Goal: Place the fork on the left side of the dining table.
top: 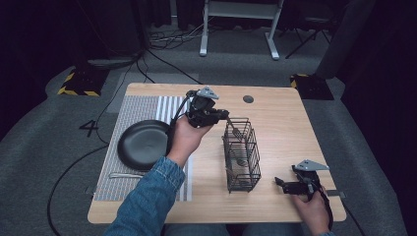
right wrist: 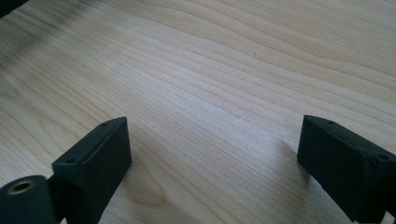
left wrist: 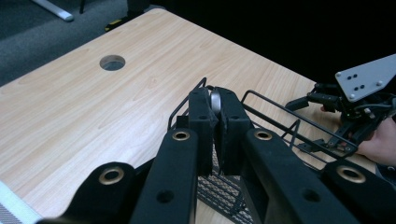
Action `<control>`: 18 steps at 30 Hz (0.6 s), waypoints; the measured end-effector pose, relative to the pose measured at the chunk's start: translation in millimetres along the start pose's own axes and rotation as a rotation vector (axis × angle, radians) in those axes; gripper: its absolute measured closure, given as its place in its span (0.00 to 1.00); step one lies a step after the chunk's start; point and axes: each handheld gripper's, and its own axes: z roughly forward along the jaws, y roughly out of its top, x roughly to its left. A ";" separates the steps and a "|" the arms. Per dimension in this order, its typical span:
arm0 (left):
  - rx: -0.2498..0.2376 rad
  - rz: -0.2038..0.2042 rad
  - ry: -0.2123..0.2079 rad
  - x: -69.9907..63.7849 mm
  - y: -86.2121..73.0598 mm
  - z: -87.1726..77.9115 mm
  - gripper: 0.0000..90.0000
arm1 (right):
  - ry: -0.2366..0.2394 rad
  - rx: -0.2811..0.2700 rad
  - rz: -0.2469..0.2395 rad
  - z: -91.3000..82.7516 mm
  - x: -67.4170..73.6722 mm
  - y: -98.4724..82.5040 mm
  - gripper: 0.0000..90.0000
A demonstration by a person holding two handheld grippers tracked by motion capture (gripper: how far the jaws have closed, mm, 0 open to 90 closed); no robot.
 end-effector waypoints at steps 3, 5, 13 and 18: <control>-0.010 -0.007 -0.002 -1.1 2.5 -8.5 0.96 | -0.001 0.000 0.000 0.0 -0.1 0.0 0.11; -0.019 -0.012 -0.004 -0.5 4.1 -14.6 0.96 | 0.000 0.000 0.000 0.0 -0.1 0.0 0.11; -0.035 -0.019 0.002 0.4 12.0 -37.2 0.96 | 0.000 0.000 0.000 0.0 -0.1 0.0 0.11; -0.050 -0.013 0.007 0.3 16.6 -48.3 0.96 | 0.000 0.000 0.000 0.0 0.0 0.0 0.11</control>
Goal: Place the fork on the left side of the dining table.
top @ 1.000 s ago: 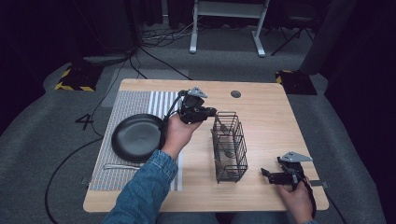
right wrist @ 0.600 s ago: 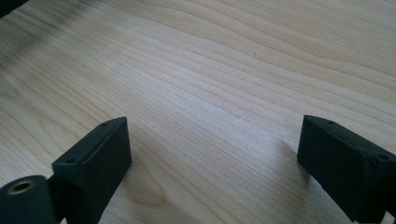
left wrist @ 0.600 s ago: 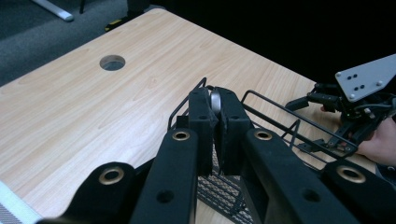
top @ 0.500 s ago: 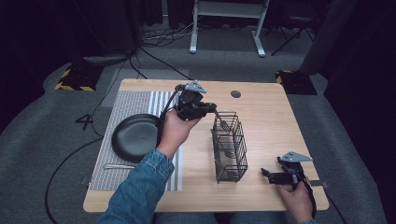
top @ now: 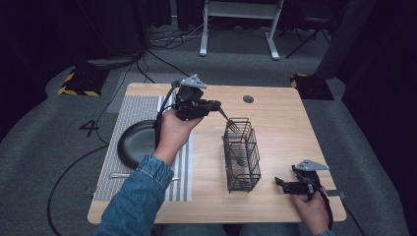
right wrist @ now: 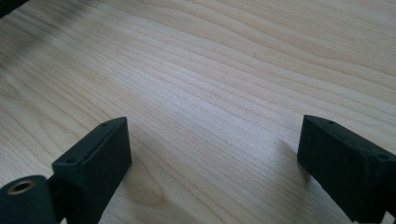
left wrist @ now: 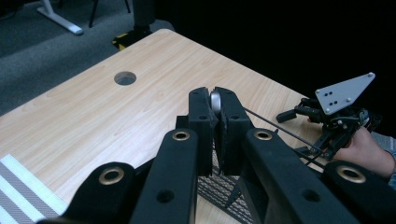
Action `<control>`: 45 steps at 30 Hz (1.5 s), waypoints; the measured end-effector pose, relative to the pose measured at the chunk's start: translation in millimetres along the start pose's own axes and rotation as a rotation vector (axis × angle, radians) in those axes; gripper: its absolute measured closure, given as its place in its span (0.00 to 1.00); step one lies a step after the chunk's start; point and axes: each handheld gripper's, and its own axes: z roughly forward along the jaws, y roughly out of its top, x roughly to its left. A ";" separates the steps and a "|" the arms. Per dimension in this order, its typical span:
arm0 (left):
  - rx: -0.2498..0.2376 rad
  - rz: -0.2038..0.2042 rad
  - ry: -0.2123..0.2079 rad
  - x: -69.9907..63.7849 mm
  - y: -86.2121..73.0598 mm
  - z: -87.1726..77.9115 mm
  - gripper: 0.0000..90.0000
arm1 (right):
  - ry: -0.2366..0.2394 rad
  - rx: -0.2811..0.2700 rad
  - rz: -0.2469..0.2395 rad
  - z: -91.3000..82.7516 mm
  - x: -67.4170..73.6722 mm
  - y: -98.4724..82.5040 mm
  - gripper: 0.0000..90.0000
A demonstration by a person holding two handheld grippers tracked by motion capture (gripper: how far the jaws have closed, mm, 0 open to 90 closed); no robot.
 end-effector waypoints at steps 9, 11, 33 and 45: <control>-0.018 -0.007 0.001 7.0 10.3 -19.7 0.96 | 0.000 -0.001 -0.001 0.0 0.1 0.0 0.11; -0.022 -0.007 0.008 10.8 12.5 -25.2 0.96 | 0.000 -0.001 -0.001 0.0 0.1 -0.1 0.11; -0.106 -0.090 0.119 79.0 1.9 -72.1 0.96 | -0.004 -0.006 0.001 -0.3 0.5 -0.1 0.14; -0.086 -0.109 0.193 116.6 -4.3 -79.6 0.96 | -0.004 -0.007 0.001 -0.3 0.6 -0.1 0.14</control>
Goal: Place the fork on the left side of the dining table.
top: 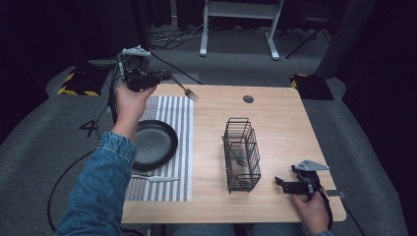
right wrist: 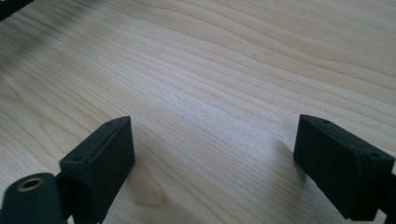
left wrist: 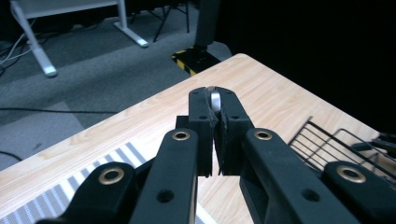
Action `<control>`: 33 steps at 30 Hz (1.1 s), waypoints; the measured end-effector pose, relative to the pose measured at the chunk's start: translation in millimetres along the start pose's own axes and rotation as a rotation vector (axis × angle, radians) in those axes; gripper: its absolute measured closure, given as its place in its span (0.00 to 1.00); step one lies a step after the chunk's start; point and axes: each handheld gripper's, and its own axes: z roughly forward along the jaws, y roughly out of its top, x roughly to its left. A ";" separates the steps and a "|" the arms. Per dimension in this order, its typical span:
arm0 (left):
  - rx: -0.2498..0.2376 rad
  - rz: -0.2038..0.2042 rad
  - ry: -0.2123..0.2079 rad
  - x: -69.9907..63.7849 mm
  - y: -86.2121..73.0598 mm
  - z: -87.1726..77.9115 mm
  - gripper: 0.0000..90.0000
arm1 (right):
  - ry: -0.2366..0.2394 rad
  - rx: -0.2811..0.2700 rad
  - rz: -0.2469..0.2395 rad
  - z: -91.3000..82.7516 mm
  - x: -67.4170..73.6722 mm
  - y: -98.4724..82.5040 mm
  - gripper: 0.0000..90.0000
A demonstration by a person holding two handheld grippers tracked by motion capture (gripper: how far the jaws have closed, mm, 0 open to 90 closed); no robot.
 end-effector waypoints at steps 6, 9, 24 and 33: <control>0.017 -0.012 0.023 16.4 -2.7 -0.2 0.96 | 0.000 0.000 0.000 0.0 0.0 0.0 0.14; 0.019 -0.024 0.026 24.2 -5.6 -1.2 0.96 | -0.002 -0.001 0.002 0.0 0.1 0.0 0.14; 0.050 -0.118 0.080 72.8 -34.0 -9.7 0.96 | -0.007 -0.002 0.009 0.3 0.5 0.3 0.15; 0.085 -0.131 0.067 78.5 -47.7 9.8 0.96 | -0.010 -0.003 0.011 0.4 0.6 0.5 0.15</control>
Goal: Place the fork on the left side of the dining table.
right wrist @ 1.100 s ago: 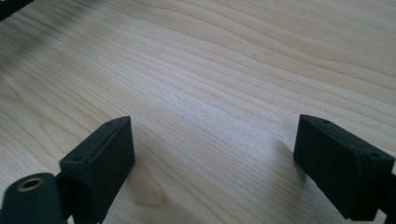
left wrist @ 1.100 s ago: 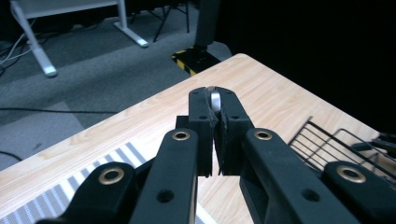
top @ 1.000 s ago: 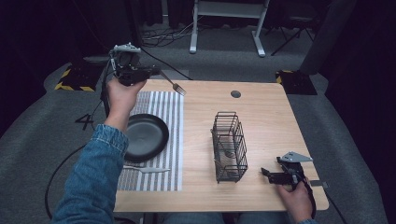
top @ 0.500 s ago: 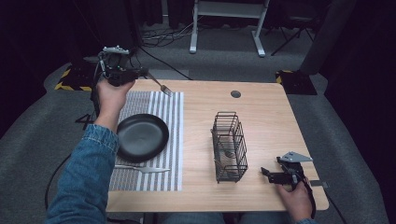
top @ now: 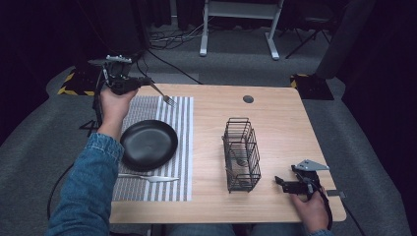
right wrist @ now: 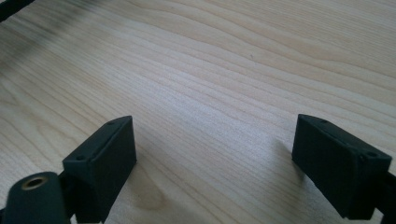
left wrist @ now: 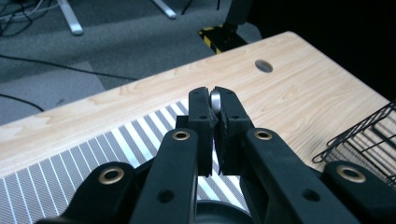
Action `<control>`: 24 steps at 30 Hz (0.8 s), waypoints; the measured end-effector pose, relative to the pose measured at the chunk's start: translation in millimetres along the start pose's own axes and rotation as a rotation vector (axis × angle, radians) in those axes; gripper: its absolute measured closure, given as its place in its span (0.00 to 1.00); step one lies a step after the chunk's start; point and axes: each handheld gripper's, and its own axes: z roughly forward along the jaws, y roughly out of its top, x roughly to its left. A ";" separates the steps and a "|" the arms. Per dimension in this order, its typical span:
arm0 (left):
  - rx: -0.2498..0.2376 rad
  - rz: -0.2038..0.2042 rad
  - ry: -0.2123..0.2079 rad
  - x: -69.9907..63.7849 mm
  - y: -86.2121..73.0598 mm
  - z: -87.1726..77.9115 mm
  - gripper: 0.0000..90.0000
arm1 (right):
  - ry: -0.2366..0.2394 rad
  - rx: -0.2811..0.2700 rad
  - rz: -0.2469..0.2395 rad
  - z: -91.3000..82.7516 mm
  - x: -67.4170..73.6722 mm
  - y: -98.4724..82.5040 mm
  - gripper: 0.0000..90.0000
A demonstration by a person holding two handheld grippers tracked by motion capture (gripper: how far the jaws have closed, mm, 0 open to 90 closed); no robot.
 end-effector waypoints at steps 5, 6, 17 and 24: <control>0.013 -0.027 0.002 7.6 -7.2 7.6 0.96 | 0.000 0.000 0.000 0.0 0.0 0.0 0.15; 0.023 -0.034 0.005 9.3 -9.5 9.5 0.96 | 0.000 0.000 0.001 0.0 0.0 0.0 0.15; 0.060 -0.059 0.003 15.0 -25.1 26.8 0.96 | -0.002 0.000 0.003 0.1 0.0 0.1 0.15; 0.084 -0.060 0.012 13.5 -30.0 36.3 0.96 | -0.002 0.000 0.002 0.1 0.0 0.1 0.15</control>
